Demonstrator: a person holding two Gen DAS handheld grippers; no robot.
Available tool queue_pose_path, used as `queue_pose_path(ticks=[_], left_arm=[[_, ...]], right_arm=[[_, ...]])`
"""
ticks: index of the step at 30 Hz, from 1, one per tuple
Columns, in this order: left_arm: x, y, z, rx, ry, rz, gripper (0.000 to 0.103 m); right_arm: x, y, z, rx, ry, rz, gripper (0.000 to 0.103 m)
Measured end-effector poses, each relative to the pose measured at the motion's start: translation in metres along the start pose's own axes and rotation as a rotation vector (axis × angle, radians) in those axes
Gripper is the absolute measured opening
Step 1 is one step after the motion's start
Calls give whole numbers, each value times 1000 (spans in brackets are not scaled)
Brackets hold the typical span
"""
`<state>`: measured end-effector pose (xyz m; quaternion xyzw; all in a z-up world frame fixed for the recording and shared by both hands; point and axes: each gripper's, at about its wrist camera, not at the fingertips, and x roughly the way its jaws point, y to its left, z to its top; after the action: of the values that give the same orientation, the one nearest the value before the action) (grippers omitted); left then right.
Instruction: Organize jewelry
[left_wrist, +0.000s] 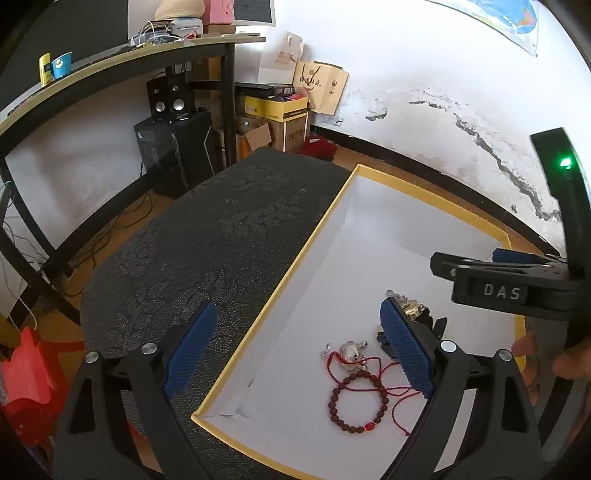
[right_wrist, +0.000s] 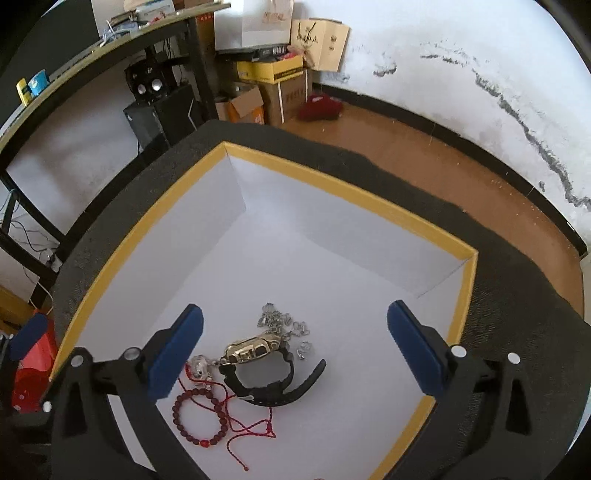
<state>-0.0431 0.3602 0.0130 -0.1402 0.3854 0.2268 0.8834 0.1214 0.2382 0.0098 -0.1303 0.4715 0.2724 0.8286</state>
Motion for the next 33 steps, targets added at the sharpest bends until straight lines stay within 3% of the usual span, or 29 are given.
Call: queue_pose_path(ticks=[7, 14, 25, 27, 33], left_arm=[[-5, -11, 2, -4, -8, -29, 88], [-18, -51, 0, 40, -29, -85, 88], [-58, -186, -48, 284, -46, -236, 91], [-68, -210, -59, 322, -45, -294, 93], [-73, -289, -97, 500, -43, -356, 94]], right_arm=[[-40, -7, -9, 6, -84, -29, 96], [-103, -54, -55, 80, -184, -116, 96], [-165, -184, -183, 295, -228, -321, 96], [-172, -212, -203, 351, -218, -344, 96], [-188, -267, -249, 440, -216, -381, 96]])
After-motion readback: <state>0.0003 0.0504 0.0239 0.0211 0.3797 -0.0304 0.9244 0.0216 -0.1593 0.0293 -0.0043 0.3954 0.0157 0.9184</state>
